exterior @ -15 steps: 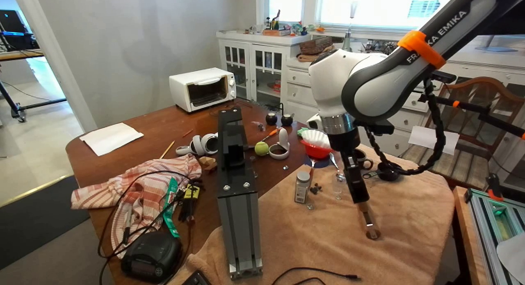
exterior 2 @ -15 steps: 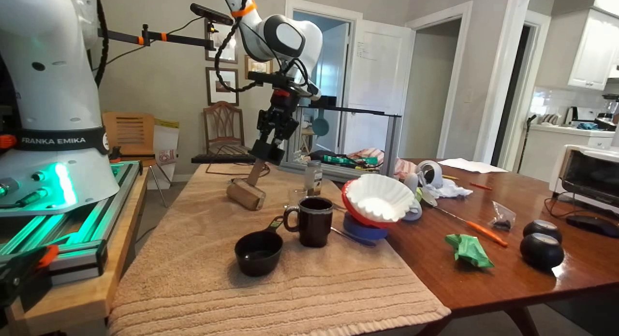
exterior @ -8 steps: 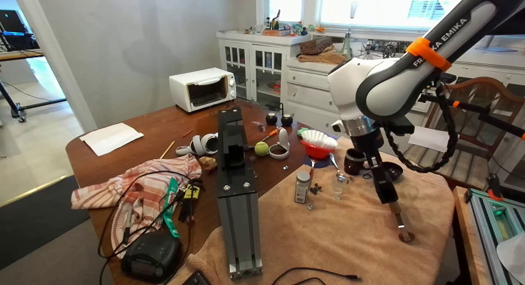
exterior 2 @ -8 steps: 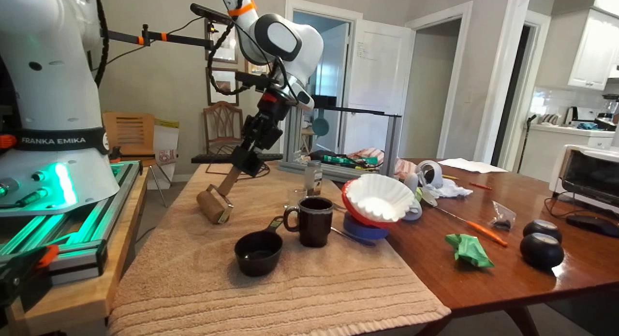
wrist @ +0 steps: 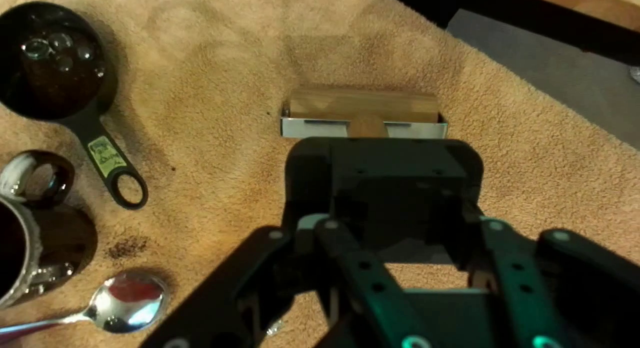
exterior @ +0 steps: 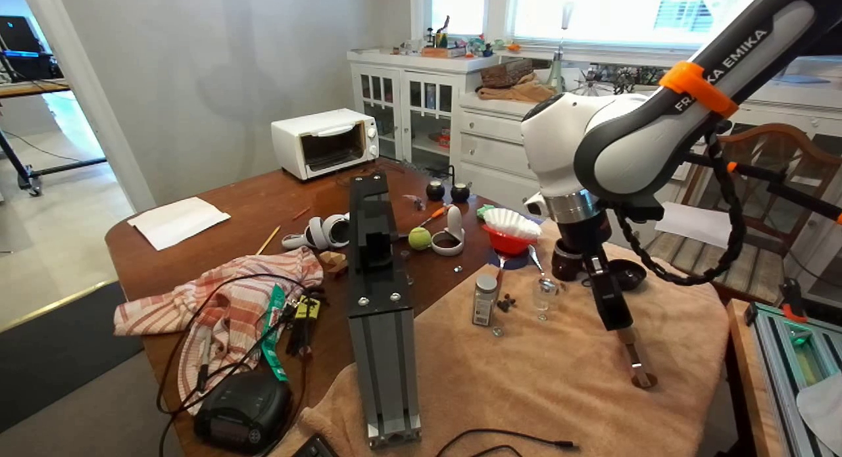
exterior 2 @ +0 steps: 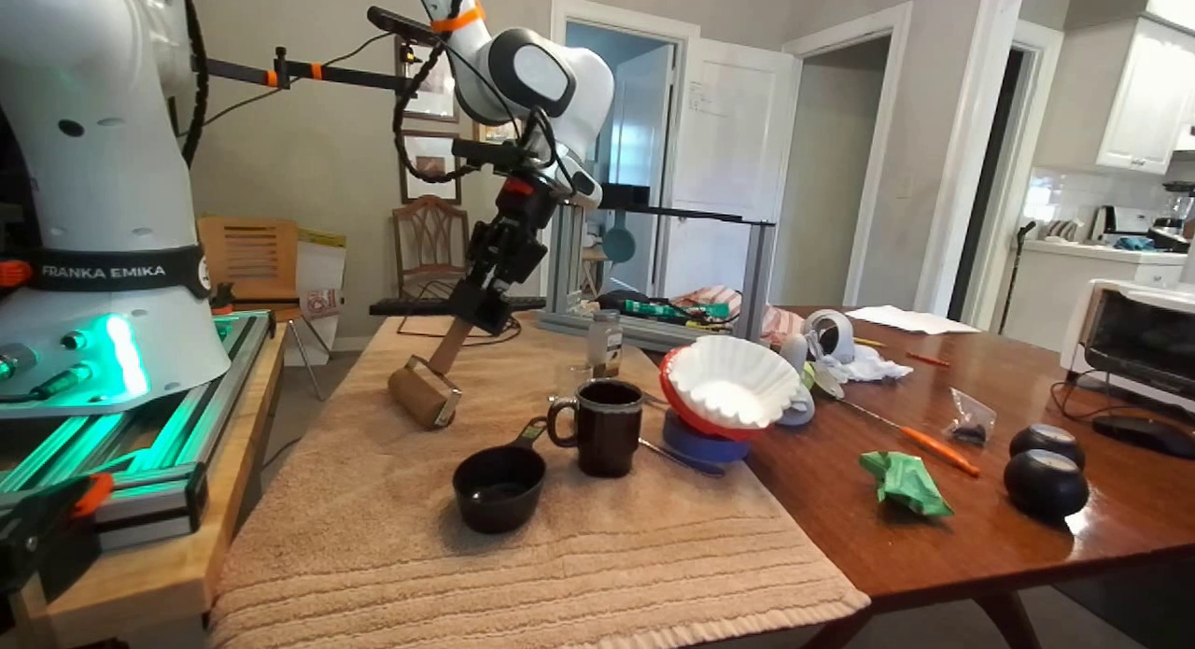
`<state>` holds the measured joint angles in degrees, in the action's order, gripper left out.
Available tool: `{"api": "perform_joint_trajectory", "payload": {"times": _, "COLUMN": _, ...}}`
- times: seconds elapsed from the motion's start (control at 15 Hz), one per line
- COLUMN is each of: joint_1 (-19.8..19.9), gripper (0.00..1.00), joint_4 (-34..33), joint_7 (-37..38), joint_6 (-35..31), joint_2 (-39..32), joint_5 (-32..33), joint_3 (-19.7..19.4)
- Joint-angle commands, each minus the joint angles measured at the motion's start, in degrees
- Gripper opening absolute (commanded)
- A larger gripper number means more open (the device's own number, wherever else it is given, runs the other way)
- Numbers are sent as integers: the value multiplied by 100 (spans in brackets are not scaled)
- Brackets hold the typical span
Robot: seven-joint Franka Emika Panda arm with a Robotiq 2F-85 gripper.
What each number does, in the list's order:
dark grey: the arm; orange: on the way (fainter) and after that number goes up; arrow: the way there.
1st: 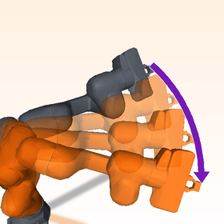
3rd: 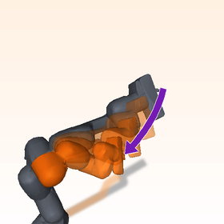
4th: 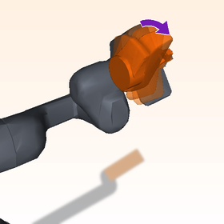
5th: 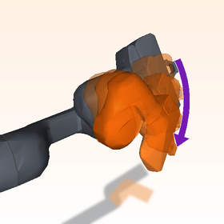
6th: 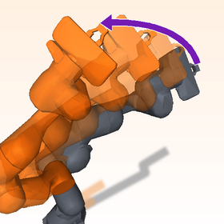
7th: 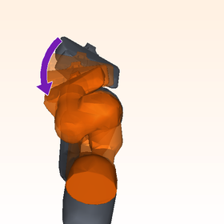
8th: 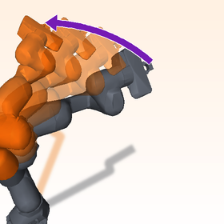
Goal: Roll the wooden roller over the towel.
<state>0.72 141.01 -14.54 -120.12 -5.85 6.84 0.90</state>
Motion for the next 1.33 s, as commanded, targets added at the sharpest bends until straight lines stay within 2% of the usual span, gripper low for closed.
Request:
{"api": "perform_joint_trajectory", "payload": {"times": 0.0, "joint_1": -178, "gripper": 22, "joint_4": -88, "joint_7": 14, "joint_6": -532, "joint_2": -127, "joint_5": 97, "joint_3": 154}}
{"api": "perform_joint_trajectory", "payload": {"times": 0.53, "joint_1": -346, "gripper": 22, "joint_4": -349, "joint_7": -212, "joint_6": -1277, "joint_2": -5, "joint_5": 14, "joint_3": 370}}
{"api": "perform_joint_trajectory", "payload": {"times": 0.67, "joint_1": -329, "gripper": 22, "joint_4": -417, "joint_7": -288, "joint_6": -1051, "joint_2": 6, "joint_5": -92, "joint_3": 379}}
{"api": "perform_joint_trajectory", "payload": {"times": 0.87, "joint_1": -294, "gripper": 22, "joint_4": -193, "joint_7": -253, "joint_6": -487, "joint_2": 428, "joint_5": -135, "joint_3": 330}}
{"api": "perform_joint_trajectory", "payload": {"times": 1.27, "joint_1": -370, "gripper": 22, "joint_4": 396, "joint_7": -222, "joint_6": -354, "joint_2": 1713, "joint_5": 8, "joint_3": 301}}
